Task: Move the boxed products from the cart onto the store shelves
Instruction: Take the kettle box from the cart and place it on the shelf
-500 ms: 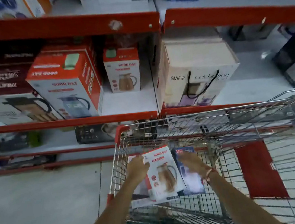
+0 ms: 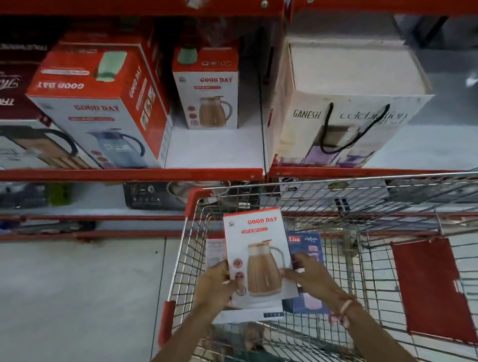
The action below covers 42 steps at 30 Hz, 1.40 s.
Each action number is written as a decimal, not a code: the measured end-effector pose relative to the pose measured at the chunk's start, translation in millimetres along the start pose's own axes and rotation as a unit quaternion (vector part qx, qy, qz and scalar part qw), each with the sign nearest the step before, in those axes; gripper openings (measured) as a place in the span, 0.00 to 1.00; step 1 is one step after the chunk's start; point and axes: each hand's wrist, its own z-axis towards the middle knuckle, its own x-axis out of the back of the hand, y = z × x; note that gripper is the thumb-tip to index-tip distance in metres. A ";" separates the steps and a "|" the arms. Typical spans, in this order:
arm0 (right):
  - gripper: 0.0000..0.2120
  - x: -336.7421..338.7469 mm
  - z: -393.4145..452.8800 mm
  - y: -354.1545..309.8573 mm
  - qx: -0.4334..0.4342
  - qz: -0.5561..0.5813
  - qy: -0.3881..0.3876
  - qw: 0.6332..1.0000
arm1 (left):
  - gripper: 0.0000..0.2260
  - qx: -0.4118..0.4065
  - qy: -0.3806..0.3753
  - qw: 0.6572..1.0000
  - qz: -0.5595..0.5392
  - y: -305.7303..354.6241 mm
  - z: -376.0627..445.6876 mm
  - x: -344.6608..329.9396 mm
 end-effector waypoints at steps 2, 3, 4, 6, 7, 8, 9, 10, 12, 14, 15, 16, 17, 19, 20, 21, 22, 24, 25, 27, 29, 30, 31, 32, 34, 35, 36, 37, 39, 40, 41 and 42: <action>0.14 12.5 -21.6 -9.8 0.017 0.027 0.012 0.999 | 0.21 -0.018 -0.003 0.998 -0.059 12.1 -21.4 19.7; 0.13 16.7 -32.6 -15.0 0.024 0.044 0.017 0.999 | 0.24 -0.019 0.000 0.996 -0.085 18.9 -32.8 28.4; 0.13 20.3 -43.0 -20.4 0.033 0.057 0.023 0.998 | 0.25 -0.025 0.004 0.994 -0.103 26.1 -43.4 35.8; 0.14 25.2 -60.0 -28.3 0.050 0.053 0.033 0.997 | 0.25 -0.054 0.005 0.993 -0.107 37.4 -61.2 46.1; 0.15 26.8 -66.0 -30.3 0.054 0.047 0.040 0.997 | 0.25 -0.064 0.005 0.992 -0.109 41.6 -67.2 48.9; 0.16 28.1 -71.8 -33.0 0.055 0.041 0.047 0.997 | 0.25 -0.072 0.006 0.991 -0.113 45.6 -72.4 50.8; 0.16 28.9 -75.4 -34.9 0.057 0.035 0.054 0.996 | 0.26 -0.073 0.012 0.991 -0.113 48.1 -75.3 52.0; 0.16 29.7 -77.7 -37.1 0.058 0.030 0.062 0.996 | 0.26 -0.071 0.018 0.991 -0.114 49.4 -76.3 52.6; 0.16 30.3 -77.6 -39.7 0.061 0.023 0.076 0.995 | 0.24 -0.063 0.029 0.991 -0.110 52.5 -74.5 53.0; 0.16 30.9 -74.6 -43.1 0.067 0.019 0.085 0.994 | 0.20 -0.054 0.044 0.993 -0.100 57.2 -69.8 53.3; 0.15 30.9 -73.2 -46.1 0.077 0.012 0.089 0.993 | 0.18 -0.052 0.053 0.993 -0.092 59.3 -67.1 53.4; 0.15 30.6 -72.2 -50.2 0.088 0.003 0.096 0.991 | 0.17 -0.051 0.062 0.993 -0.082 62.6 -64.6 53.7; 0.15 30.1 -71.2 -55.2 0.103 -0.005 0.108 0.989 | 0.17 -0.049 0.078 0.993 -0.069 65.8 -61.6 54.7; 0.15 27.7 -67.3 -67.6 0.137 -0.023 0.142 0.980 | 0.16 -0.060 0.128 0.989 -0.034 71.1 -53.9 58.6; 0.15 25.4 -63.6 -74.8 0.158 -0.036 0.167 0.973 | 0.16 -0.077 0.164 0.984 -0.005 73.0 -48.2 62.3; 0.16 22.7 -58.3 -82.6 0.181 -0.046 0.192 0.964 | 0.14 -0.098 0.201 0.974 0.038 76.2 -42.4 67.4; 0.17 19.8 -51.7 -91.3 0.206 -0.047 0.214 0.954 | 0.13 -0.115 0.232 0.962 0.085 80.8 -35.2 74.0; 0.18 14.2 -34.8 -111.8 0.245 -0.028 0.251 0.936 | 0.11 -0.142 0.281 0.941 0.124 88.8 -15.8 89.2; 0.19 11.8 -25.8 -124.0 0.262 -0.020 0.266 0.928 | 0.11 -0.148 0.295 0.938 0.106 93.1 -4.0 97.5; 0.21 7.0 -4.1 -144.9 0.292 -0.005 0.281 0.914 | 0.13 -0.135 0.318 0.935 0.078 105.1 18.6 114.7; 0.19 3.6 20.8 -161.9 0.313 -0.015 0.297 0.902 | 0.14 -0.122 0.341 0.929 0.072 117.6 38.6 129.4; 0.18 2.2 32.8 -169.0 0.318 -0.026 0.308 0.896 | 0.14 -0.112 0.350 0.927 0.070 124.4 46.4 135.7; 0.16 1.4 44.6 -175.1 0.317 -0.036 0.315 0.894 | 0.14 -0.118 0.358 0.923 0.074 129.1 56.3 140.9; 0.15 0.7 55.5 -180.8 0.316 -0.045 0.320 0.892 | 0.14 -0.117 0.355 0.924 0.081 134.0 63.3 145.6; 0.16 -1.0 74.0 -188.3 0.308 -0.070 0.327 0.890 | 0.14 -0.113 0.349 0.925 0.097 135.5 80.1 152.1; 0.16 -2.0 80.9 -190.5 0.300 -0.084 0.326 0.893 | 0.14 -0.119 0.345 0.926 0.101 134.2 87.9 153.9; 0.16 -3.3 87.6 -190.8 0.292 -0.097 0.321 0.896 | 0.14 -0.125 0.339 0.927 0.103 132.7 93.4 155.2; 0.17 -4.4 92.7 -191.0 0.282 -0.107 0.315 0.900 | 0.14 -0.133 0.336 0.926 0.105 128.8 100.8 155.5; 0.17 -6.2 100.4 -190.6 0.271 -0.110 0.304 0.907 | 0.15 -0.130 0.321 0.932 0.104 124.8 109.1 155.0; 0.17 -6.5 103.2 -190.4 0.268 -0.106 0.303 0.908 | 0.15 -0.127 0.312 0.936 0.099 123.3 112.2 155.0; 0.17 -6.2 105.6 -190.0 0.263 -0.102 0.302 0.911 | 0.16 -0.126 0.304 0.940 0.091 121.9 116.5 155.1; 0.17 -5.7 107.7 -188.8 0.260 -0.096 0.300 0.913 | 0.16 -0.124 0.294 0.944 0.085 121.2 119.2 155.4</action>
